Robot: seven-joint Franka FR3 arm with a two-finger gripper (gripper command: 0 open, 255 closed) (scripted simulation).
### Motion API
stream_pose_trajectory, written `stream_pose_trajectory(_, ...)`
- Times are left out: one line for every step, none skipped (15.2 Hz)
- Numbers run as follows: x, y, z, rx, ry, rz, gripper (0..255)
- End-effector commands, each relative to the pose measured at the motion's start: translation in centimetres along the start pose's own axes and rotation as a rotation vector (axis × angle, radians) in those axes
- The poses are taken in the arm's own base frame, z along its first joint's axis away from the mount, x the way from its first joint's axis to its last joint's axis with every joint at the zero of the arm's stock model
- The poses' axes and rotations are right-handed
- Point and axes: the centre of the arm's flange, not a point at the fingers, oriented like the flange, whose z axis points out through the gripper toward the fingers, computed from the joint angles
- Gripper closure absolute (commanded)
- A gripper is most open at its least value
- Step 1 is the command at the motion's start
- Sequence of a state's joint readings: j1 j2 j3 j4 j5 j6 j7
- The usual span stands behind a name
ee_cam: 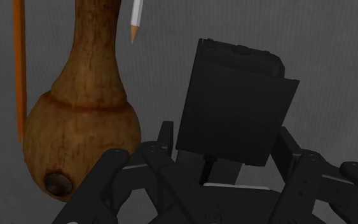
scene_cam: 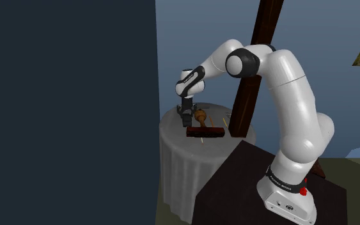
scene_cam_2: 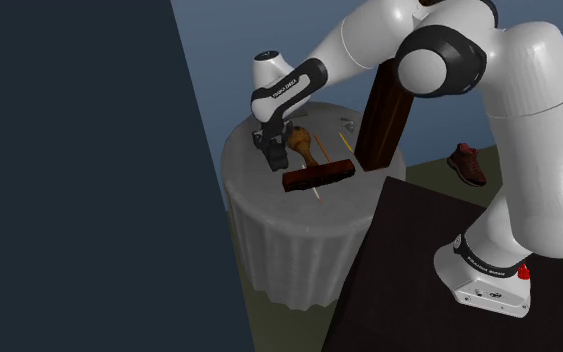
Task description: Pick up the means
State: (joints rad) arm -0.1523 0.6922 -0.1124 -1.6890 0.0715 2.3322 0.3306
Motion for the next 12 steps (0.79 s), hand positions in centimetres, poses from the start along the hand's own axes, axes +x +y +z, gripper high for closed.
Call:
stream_pose_trajectory(-0.1, -0.1, -1.1, 0.000, 0.000, 0.000, 255)
stream_pose_trajectory(-0.1, -0.1, -1.6, 0.000, 0.000, 0.000, 255)
stream_pose_trajectory(-0.1, -0.1, -2.1, 0.000, 0.000, 0.000, 255)
stream_pose_trajectory(-0.1, 0.0, -2.7, 0.000, 0.000, 0.000, 255)
stream_pose_trajectory(-0.1, 0.0, -3.2, 0.000, 0.000, 0.000, 255)
stream_pose_trajectory(-0.1, 0.0, -3.7, 0.000, 0.000, 0.000, 255)
stream_pose_trajectory(-0.2, 0.0, -4.2, 0.000, 0.000, 0.000, 255)
stream_pose_trajectory(-0.2, 0.0, -4.8, 0.000, 0.000, 0.000, 255)
stream_pose_trajectory(-0.2, 0.1, -5.3, 0.000, 0.000, 0.000, 255)
stream_pose_trajectory(-0.2, 0.1, -5.8, 0.000, 0.000, 0.000, 255)
stream_pose_trajectory(-0.2, 0.1, -6.4, 0.000, 0.000, 0.000, 255)
stream_pose_trajectory(-0.3, 0.1, -6.9, 0.000, 0.000, 0.000, 255)
